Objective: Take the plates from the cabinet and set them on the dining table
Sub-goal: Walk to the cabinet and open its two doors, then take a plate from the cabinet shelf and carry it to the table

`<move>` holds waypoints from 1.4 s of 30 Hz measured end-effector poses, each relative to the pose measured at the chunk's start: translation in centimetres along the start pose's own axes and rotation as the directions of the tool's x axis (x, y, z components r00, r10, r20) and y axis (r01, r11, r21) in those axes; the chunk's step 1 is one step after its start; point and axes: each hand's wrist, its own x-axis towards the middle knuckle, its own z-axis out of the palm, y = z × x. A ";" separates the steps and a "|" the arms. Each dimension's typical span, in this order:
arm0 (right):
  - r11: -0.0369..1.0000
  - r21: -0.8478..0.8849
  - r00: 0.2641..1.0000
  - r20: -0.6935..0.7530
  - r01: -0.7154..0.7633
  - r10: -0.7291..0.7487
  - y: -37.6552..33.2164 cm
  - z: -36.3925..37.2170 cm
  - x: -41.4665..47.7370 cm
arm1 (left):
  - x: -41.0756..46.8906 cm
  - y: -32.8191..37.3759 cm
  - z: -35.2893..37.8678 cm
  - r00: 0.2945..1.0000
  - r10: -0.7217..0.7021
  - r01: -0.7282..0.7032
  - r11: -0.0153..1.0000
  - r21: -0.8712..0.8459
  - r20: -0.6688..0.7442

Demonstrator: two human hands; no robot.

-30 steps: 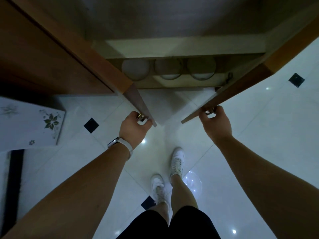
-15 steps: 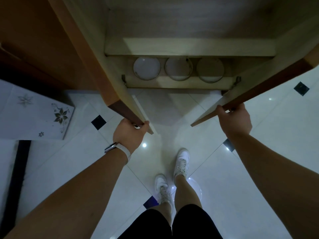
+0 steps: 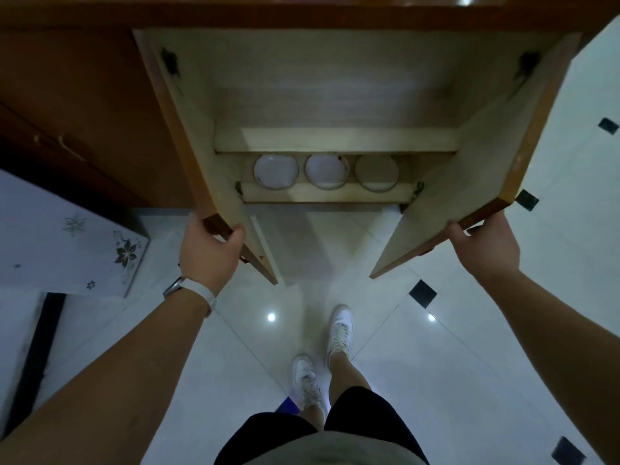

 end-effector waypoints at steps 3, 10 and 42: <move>0.999 0.044 0.999 -0.047 0.021 -0.019 -0.1 -3.1 -1.0 | -0.3 1.4 -2.5 0.999 0.044 -0.044 0.999 0.008 0.001; 0.995 0.043 0.986 -0.144 0.092 -0.084 -0.6 -8.6 -2.6 | -0.8 3.1 -7.2 0.990 0.124 -0.125 0.992 -0.008 -0.061; 0.578 -0.269 0.637 0.310 0.771 -0.705 -13.8 -3.7 -9.6 | -1.9 4.1 -11.6 0.881 0.417 -0.460 0.641 0.614 0.224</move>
